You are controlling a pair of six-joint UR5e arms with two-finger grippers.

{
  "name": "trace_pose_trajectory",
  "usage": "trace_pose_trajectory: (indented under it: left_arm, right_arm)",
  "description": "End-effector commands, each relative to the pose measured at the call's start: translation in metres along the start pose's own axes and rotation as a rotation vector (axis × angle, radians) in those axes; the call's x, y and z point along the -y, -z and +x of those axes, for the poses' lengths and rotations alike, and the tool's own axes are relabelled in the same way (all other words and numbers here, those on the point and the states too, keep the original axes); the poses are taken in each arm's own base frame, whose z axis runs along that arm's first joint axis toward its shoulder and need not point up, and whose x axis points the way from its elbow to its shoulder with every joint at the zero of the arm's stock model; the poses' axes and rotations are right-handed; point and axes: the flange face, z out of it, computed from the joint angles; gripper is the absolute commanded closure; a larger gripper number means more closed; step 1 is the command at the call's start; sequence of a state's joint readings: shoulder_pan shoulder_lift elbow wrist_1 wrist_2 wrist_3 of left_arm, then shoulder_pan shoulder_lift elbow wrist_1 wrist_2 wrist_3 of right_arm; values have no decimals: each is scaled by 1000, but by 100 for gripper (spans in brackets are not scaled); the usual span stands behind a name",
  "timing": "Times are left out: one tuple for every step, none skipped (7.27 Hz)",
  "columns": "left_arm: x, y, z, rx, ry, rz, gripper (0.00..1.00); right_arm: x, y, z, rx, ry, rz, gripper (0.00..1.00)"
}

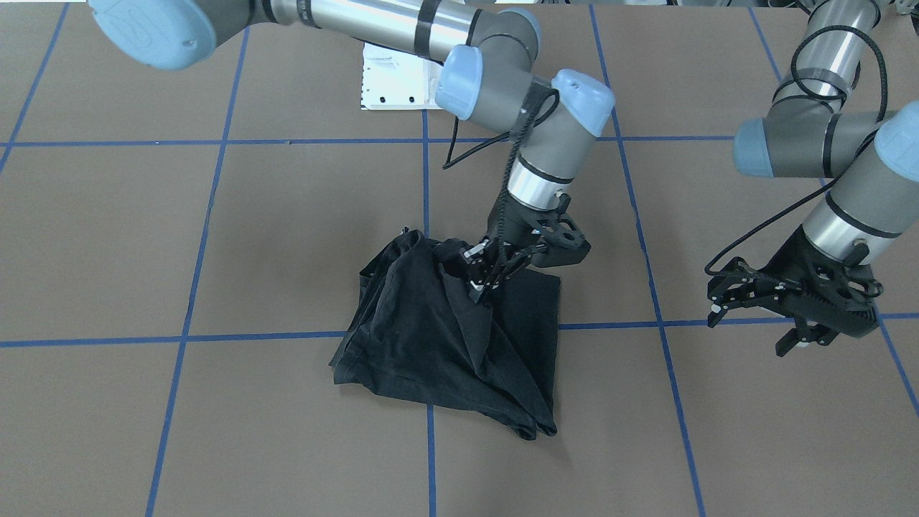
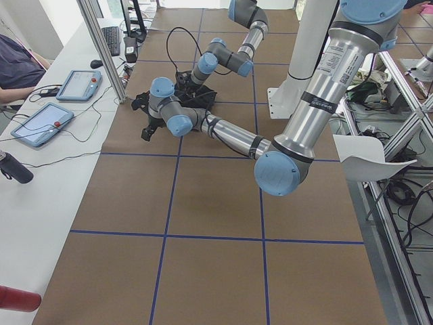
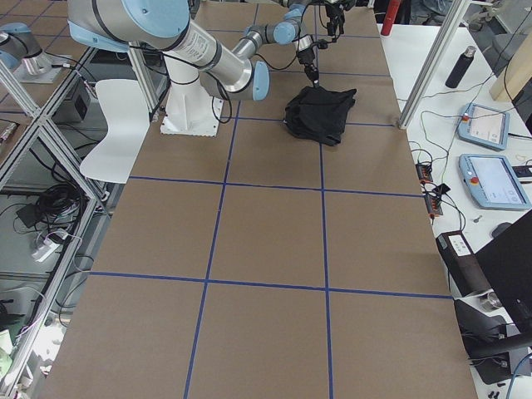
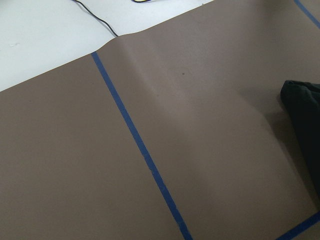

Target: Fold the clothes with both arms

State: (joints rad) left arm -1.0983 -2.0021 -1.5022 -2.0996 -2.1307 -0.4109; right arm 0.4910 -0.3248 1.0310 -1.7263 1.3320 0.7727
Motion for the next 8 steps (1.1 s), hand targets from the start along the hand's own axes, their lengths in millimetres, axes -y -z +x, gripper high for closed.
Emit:
trace_pose_trajectory:
  left_arm:
    - [0,3,3,-4,21,6,0]
    - [0,8,7,-7,34,16,0]
    - [-9,13,9,-12,35,17,0]
    - [-12,14,8,-10,35,18,0]
    - [-13,13,8,-11,35,15,0]
    - [-12,14,9,-12,33,18,0]
    - [-11,17,10,-12,32,21,0]
    - [-11,18,11,-13,32,22,0]
  right_arm:
    - [12,-40,107,-27,70,9,100]
    - [17,-63,143,-56,76,-12,100]
    - [13,-88,161,-48,63,14,100]
    - [-5,-127,165,-16,53,61,100]
    - [-6,-133,162,30,44,65,53]
    - [-5,-131,159,51,7,58,1]
    - [4,-126,170,108,-73,21,0]
    - [22,-115,194,175,-108,-32,0]
